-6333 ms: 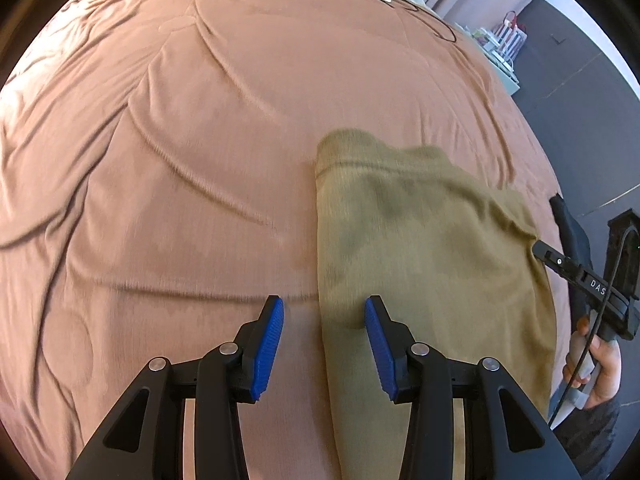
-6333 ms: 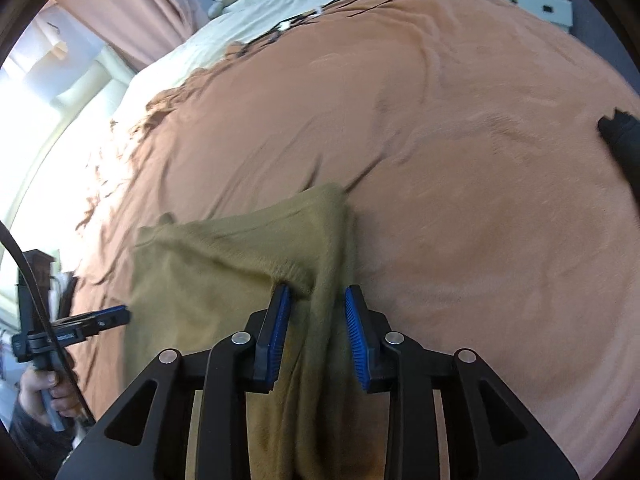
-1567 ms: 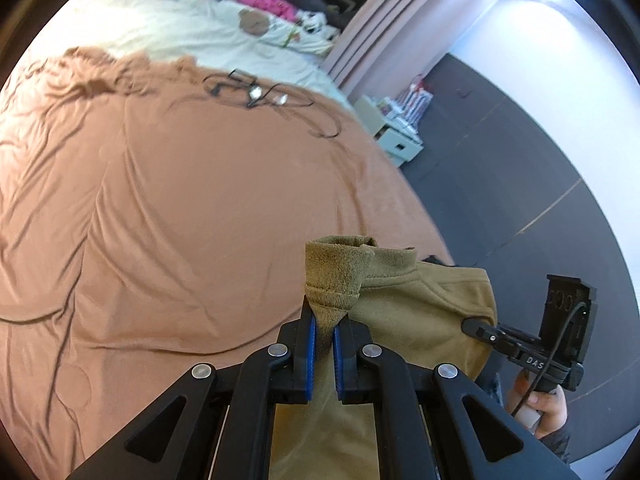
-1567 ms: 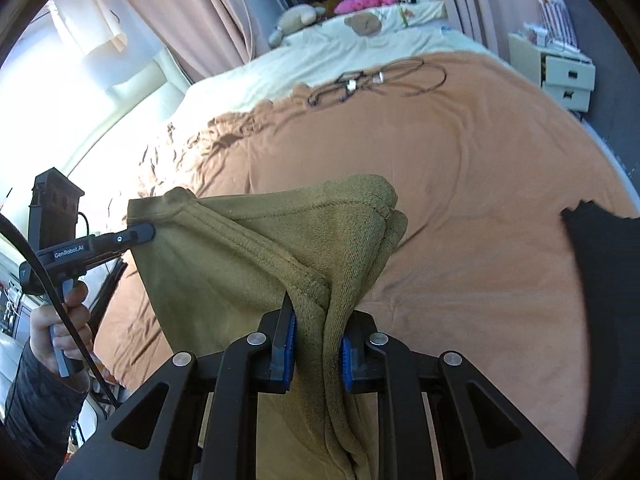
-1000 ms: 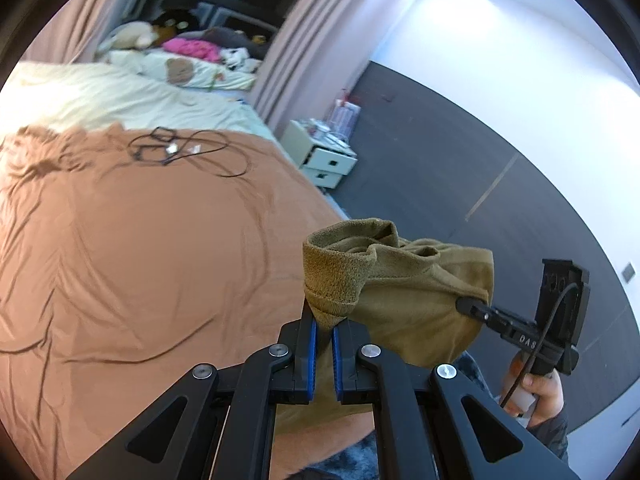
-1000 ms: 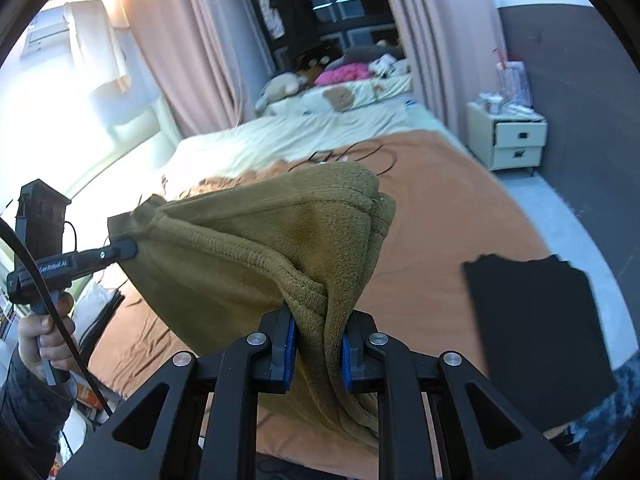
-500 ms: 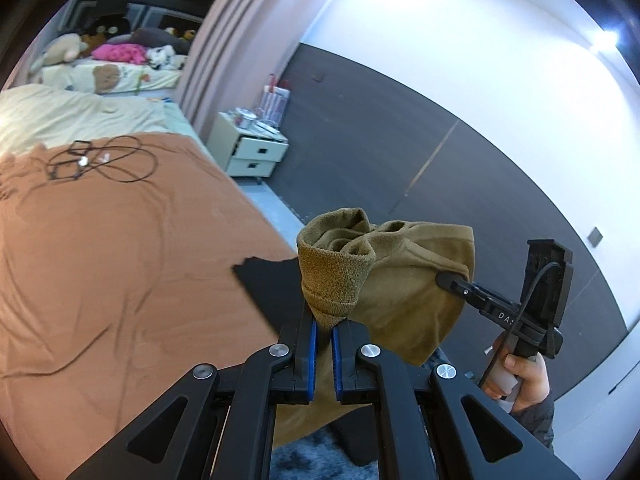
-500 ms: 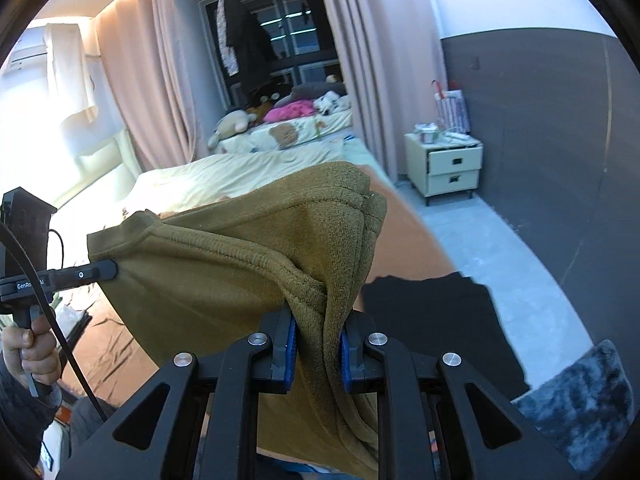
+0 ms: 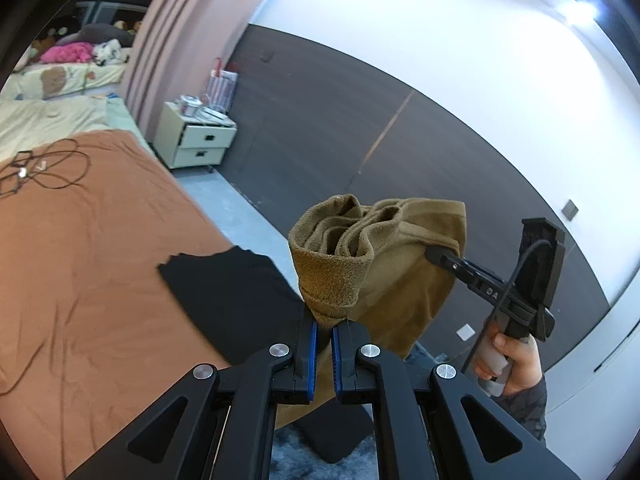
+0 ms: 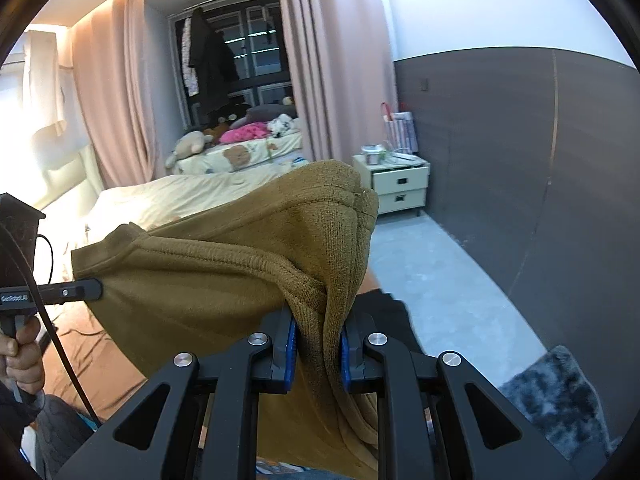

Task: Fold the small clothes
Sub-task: 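Lift the folded shirt with both grippers and carry it toward the black cloth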

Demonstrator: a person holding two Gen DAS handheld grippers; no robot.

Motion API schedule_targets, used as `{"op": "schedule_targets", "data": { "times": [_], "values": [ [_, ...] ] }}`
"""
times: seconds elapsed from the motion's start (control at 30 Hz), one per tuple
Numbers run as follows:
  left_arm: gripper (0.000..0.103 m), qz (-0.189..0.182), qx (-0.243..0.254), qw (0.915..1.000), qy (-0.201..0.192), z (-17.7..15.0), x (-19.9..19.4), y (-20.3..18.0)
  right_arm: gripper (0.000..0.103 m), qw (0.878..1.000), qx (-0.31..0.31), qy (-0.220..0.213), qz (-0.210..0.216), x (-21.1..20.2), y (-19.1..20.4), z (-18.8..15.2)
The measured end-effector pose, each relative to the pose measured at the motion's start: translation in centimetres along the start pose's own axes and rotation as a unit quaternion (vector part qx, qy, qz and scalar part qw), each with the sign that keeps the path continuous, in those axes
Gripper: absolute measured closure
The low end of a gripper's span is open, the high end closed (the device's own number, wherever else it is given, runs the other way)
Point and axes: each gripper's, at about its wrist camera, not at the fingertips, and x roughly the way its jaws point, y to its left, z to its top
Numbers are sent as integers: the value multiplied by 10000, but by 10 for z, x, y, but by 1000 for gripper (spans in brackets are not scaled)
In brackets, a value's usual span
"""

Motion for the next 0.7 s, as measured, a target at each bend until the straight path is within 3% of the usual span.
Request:
{"op": "schedule_targets", "data": {
  "times": [0.17,0.33,0.53,0.7],
  "values": [
    [97,-137,94,9997,171,-2,28,-16,90,9997,42,-14,-240,-4,6,3],
    [97,-241,28,9991,340,-2,59,-4,90,9992,159,26,-368,11,12,3],
    [97,-187,-131,9984,522,4,94,24,90,9983,250,258,-448,61,29,3],
    [97,-8,-306,9968,737,18,144,74,90,9967,418,513,-462,124,40,7]
  ]
}}
